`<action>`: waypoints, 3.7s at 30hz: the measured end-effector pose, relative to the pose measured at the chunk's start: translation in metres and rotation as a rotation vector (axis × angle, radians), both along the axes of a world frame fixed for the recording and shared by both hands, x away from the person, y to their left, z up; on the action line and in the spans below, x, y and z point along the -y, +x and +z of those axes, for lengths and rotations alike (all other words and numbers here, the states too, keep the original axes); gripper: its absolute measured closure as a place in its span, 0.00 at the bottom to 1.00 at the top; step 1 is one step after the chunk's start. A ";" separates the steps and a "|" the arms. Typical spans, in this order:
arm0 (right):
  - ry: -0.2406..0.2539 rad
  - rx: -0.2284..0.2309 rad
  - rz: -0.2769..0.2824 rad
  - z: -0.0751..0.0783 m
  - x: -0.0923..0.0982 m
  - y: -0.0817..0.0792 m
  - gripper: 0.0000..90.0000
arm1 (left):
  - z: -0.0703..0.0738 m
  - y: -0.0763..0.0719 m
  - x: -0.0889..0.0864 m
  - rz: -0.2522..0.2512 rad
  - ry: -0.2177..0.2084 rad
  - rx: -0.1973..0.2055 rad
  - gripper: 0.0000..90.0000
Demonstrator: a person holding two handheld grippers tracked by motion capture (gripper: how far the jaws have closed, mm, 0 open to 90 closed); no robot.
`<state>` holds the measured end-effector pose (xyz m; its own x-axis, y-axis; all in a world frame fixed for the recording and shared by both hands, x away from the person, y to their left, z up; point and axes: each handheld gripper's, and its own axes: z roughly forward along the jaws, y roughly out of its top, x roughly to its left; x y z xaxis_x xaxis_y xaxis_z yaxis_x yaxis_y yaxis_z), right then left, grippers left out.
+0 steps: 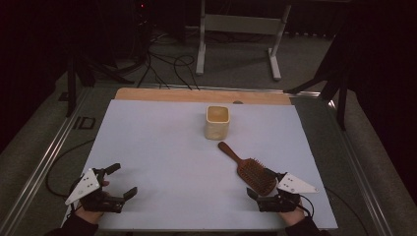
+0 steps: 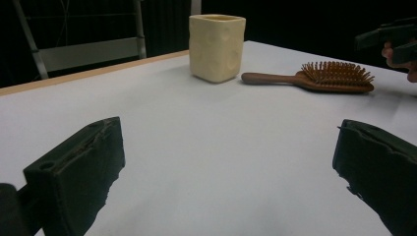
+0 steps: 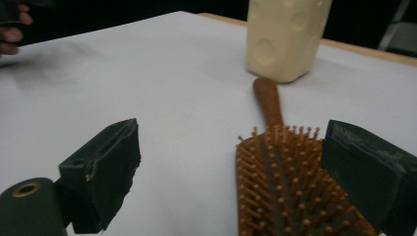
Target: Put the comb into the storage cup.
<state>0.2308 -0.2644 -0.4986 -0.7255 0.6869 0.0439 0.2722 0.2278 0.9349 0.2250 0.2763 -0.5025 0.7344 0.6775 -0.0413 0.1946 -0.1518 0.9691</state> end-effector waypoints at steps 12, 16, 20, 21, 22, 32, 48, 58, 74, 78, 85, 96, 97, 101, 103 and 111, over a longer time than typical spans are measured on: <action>0.003 -0.042 0.074 -0.003 -0.002 0.006 0.09 | -0.001 0.002 -0.001 0.013 -0.019 -0.012 0.00; -0.010 -0.053 0.088 -0.002 -0.002 0.005 0.09 | 0.000 0.000 -0.001 0.008 -0.016 -0.008 0.00; -0.043 -0.051 0.111 0.001 -0.007 0.001 0.09 | 0.000 -0.001 -0.002 -0.003 -0.016 -0.005 0.00; -0.057 -0.050 0.112 0.002 -0.008 0.000 0.09 | 0.000 -0.002 -0.002 -0.004 -0.017 -0.003 0.00; -0.067 -0.045 0.114 0.002 -0.010 -0.001 0.09 | 0.000 -0.002 -0.002 -0.005 -0.018 -0.003 0.00; -0.074 -0.050 0.161 0.017 -0.018 -0.005 0.09 | 0.002 -0.003 -0.003 -0.002 -0.029 -0.001 0.00; -0.072 0.011 0.208 0.061 -0.019 0.003 0.09 | 0.003 -0.004 -0.003 -0.003 -0.031 0.004 0.00; -0.100 0.042 0.260 0.081 -0.030 0.020 0.09 | 0.004 -0.004 -0.003 -0.003 -0.032 0.005 0.00; -0.138 0.035 0.301 0.095 -0.041 0.055 0.11 | 0.004 -0.004 -0.004 -0.002 -0.034 0.009 0.00; -0.152 0.029 0.303 0.096 -0.045 0.064 0.11 | 0.004 -0.004 -0.004 -0.003 -0.037 0.010 0.00; -0.166 0.002 0.321 0.094 -0.052 0.079 0.16 | 0.004 -0.004 -0.004 -0.003 -0.036 0.010 0.00; -0.207 -0.042 0.352 0.085 -0.065 0.100 0.21 | 0.004 -0.004 -0.004 -0.004 -0.037 0.011 0.00; -0.213 -0.046 0.351 0.084 -0.067 0.101 0.22 | 0.004 -0.004 -0.004 -0.005 -0.037 0.011 0.00; -0.243 -0.058 0.356 0.081 -0.071 0.106 0.25 | 0.003 -0.004 -0.004 -0.006 -0.034 0.010 0.00; -0.259 -0.063 0.353 0.078 -0.073 0.110 0.29 | 0.003 -0.004 -0.004 -0.008 -0.032 0.009 0.00; -0.328 -0.100 0.351 0.066 -0.081 0.119 0.47 | 0.003 -0.003 -0.004 -0.008 -0.032 0.008 0.00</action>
<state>0.3494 -0.1830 -0.4322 -0.9191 0.3905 -0.0529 0.2106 0.6001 0.7717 0.2215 0.2806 -0.4992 0.7401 0.6701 -0.0572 0.1858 -0.1219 0.9750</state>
